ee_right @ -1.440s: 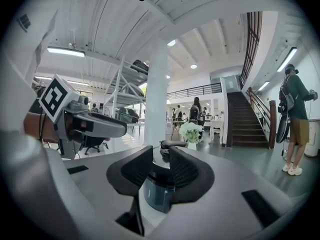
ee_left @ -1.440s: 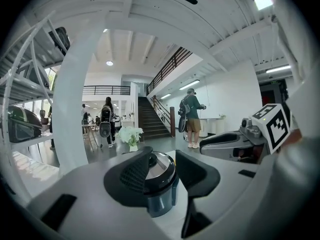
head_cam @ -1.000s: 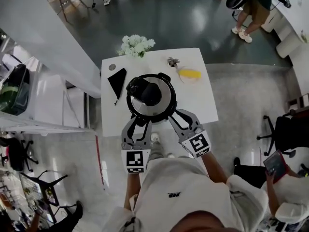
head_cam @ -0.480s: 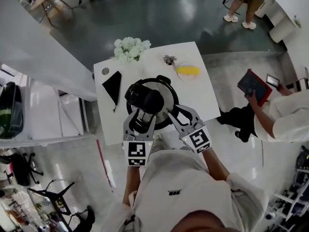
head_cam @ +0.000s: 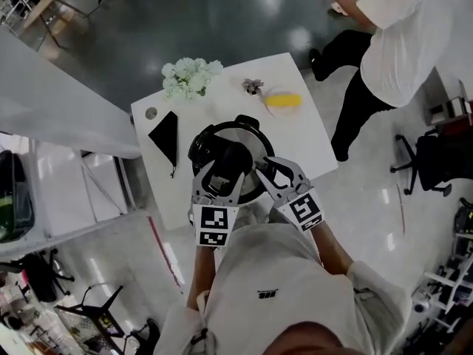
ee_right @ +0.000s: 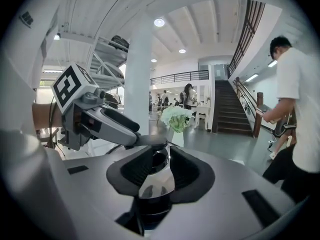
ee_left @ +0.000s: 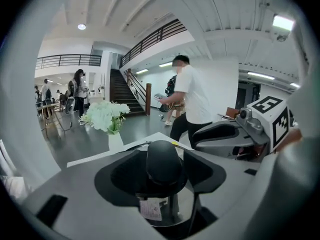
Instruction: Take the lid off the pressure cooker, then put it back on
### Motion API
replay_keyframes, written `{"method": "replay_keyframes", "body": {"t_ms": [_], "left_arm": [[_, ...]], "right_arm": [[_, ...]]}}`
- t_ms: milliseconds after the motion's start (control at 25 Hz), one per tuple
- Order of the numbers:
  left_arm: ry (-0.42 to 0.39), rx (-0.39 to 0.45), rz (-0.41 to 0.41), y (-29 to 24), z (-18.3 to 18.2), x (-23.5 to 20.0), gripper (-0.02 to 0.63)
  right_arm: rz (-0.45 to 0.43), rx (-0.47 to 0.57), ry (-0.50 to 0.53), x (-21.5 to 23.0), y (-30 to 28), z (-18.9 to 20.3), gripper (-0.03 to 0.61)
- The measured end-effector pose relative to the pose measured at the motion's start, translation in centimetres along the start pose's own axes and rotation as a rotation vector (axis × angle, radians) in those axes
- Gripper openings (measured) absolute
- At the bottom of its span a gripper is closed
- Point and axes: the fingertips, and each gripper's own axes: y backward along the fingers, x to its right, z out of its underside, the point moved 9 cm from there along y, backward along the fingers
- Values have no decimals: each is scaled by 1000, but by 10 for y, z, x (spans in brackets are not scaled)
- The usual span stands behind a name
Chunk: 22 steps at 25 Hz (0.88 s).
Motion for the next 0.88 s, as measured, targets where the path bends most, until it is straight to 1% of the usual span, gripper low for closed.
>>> {"method": "replay_keyframes", "body": {"t_ms": [240,440,600,760,880], "left_arm": [[20,-55,29,-18,-1,-7,310],[22,-121,43,-32,-5,-5,327],[38,-178,18,-43,-3,0,327],[69,-212,-33,-51,-1,5,326],[75,-236,-72,-57,-2,7,324]], "right_arm": [[-1,-31,-25,6,-7,-1,101],[-49,-29,-5,19,-16,6,101],[-104,-50,-13,31,-22,6,101],[-165,-51,1,44,-26,5,101],[-202,-46,10,53,-27,6,101]]}}
